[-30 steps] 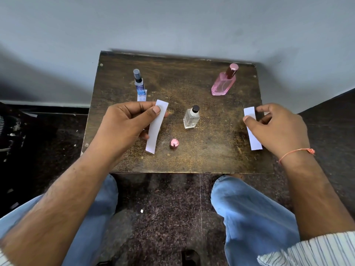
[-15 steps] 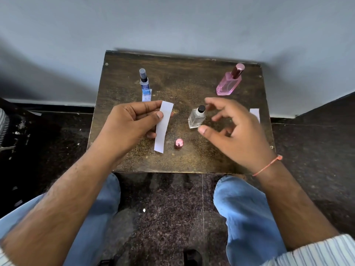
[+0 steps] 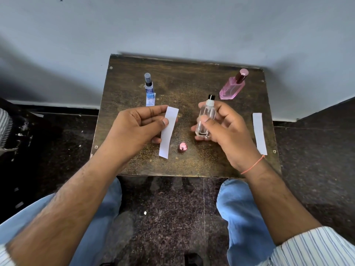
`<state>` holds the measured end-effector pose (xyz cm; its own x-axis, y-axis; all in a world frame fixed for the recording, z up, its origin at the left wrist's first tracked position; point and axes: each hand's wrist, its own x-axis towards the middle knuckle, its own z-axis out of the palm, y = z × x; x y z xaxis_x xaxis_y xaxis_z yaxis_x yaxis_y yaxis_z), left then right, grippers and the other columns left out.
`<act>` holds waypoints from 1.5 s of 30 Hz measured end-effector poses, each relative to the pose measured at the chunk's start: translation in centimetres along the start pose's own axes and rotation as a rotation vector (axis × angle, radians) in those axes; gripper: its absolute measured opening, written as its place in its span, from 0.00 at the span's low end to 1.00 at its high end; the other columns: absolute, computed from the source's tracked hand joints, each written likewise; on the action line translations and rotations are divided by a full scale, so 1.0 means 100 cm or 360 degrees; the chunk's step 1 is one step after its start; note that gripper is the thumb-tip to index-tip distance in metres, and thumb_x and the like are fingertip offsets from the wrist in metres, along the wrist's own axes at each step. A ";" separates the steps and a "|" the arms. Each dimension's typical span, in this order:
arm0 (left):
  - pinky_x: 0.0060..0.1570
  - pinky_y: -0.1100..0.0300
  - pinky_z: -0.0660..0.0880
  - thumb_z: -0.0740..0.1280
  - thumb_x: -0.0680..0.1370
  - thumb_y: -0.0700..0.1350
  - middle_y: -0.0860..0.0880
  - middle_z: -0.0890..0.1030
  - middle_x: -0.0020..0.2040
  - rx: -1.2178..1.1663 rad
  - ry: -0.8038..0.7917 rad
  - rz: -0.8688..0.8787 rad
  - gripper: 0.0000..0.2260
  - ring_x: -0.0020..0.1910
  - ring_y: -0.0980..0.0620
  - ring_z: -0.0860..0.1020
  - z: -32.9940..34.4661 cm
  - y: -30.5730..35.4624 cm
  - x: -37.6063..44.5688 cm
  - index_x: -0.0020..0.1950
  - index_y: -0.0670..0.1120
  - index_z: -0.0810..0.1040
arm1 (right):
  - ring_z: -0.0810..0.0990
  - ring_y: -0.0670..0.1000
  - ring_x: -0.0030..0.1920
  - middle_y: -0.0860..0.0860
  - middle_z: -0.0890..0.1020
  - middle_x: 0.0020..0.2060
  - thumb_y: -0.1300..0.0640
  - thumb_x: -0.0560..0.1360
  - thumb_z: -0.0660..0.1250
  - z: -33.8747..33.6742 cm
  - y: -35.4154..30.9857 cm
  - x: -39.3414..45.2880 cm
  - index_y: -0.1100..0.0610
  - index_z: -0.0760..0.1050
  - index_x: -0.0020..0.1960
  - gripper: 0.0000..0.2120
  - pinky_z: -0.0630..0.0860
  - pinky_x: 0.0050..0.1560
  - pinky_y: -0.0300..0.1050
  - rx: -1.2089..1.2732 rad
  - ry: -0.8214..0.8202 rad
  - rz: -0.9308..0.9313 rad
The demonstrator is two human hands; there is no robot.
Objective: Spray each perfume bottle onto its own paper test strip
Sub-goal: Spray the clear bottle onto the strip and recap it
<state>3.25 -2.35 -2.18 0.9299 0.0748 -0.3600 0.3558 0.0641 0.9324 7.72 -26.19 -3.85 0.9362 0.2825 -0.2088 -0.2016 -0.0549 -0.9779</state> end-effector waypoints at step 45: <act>0.44 0.64 0.83 0.73 0.81 0.35 0.48 0.91 0.48 -0.0129 0.0095 0.0126 0.11 0.45 0.56 0.87 0.008 0.000 0.005 0.59 0.48 0.88 | 0.79 0.49 0.43 0.51 0.82 0.49 0.45 0.85 0.62 0.017 -0.020 -0.008 0.54 0.80 0.63 0.16 0.74 0.29 0.42 0.0690 -0.0162 0.0305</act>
<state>3.75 -3.09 -2.36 0.9467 0.1420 -0.2891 0.2706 0.1359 0.9530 6.92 -24.72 -1.72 0.8421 0.3997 -0.3621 -0.4892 0.2832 -0.8249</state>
